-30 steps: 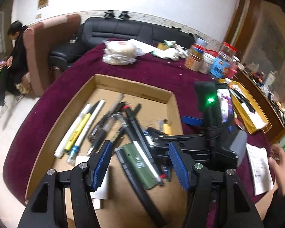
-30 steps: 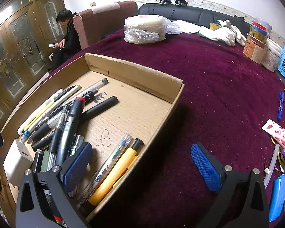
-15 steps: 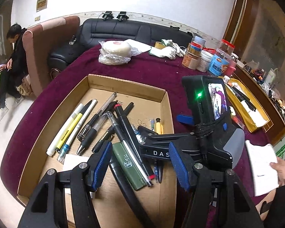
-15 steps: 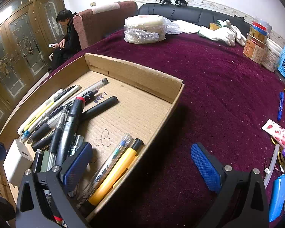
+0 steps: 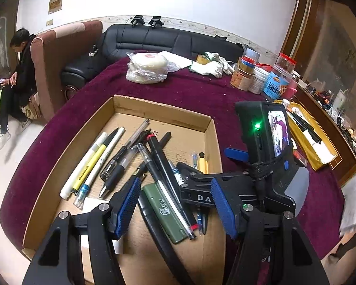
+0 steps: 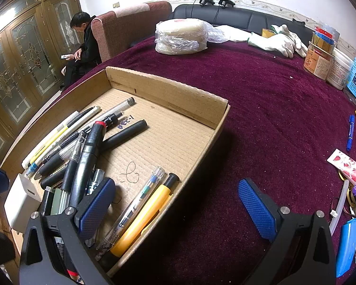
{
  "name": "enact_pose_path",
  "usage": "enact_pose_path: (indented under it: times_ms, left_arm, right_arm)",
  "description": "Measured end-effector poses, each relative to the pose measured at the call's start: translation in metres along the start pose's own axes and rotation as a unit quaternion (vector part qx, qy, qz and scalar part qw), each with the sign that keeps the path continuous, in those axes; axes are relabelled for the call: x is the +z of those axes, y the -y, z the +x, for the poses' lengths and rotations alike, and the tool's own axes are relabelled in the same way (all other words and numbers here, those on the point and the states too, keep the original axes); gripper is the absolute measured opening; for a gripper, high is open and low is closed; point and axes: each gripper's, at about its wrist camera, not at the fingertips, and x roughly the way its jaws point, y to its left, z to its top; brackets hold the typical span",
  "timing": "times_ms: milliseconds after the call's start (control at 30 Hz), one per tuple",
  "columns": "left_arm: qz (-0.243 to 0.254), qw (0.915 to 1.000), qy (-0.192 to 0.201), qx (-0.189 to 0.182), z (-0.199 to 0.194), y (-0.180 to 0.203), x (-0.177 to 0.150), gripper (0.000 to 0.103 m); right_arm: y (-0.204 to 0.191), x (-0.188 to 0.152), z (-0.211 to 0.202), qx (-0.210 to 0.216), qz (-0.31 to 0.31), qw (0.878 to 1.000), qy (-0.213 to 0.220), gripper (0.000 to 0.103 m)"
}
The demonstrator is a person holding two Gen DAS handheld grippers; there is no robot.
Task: Organize rigid objects
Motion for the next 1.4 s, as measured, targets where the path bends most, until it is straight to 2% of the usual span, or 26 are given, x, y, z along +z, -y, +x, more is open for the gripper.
enact_pose_path:
  times_ms: [767,967,1133,1233,1300,1333,1367,1400]
  left_arm:
    - [0.001,0.9999,-0.007,0.012,0.000,-0.003,-0.006,0.065]
    - [0.004,0.9998,0.002,0.020,-0.008,-0.003,-0.003,0.065]
    - [-0.010,0.9997,0.002,0.023,-0.012,-0.010,-0.002,0.065]
    - [-0.011,0.9996,-0.002,0.026,-0.011,-0.008,-0.002,0.065]
    - [-0.004,0.9997,0.001,0.025,-0.016,-0.006,-0.003,0.065]
    - [0.000,0.9996,0.004,0.029,-0.018,-0.005,-0.003,0.065]
    - [0.004,0.9994,0.010,0.033,-0.022,-0.005,-0.003,0.065]
    - [0.004,0.9993,0.014,0.034,-0.023,-0.005,-0.003,0.065]
  right_arm:
    - [0.000,0.000,0.000,0.000,0.000,1.000,0.000,0.103]
    - [0.001,0.000,0.000,0.000,0.000,1.000,0.000,0.103]
    - [-0.001,0.002,0.001,-0.022,0.027,0.999,0.002,0.103]
    - [-0.004,0.006,0.005,-0.054,0.066,0.996,0.003,0.103]
    - [-0.003,0.011,0.006,-0.052,0.066,0.996,-0.018,0.103]
    - [-0.001,0.013,0.003,-0.035,0.057,0.997,-0.031,0.100]
    - [0.003,0.013,-0.004,-0.027,0.066,0.997,-0.021,0.097]
    - [0.011,0.007,-0.020,-0.029,0.089,0.995,0.014,0.088]
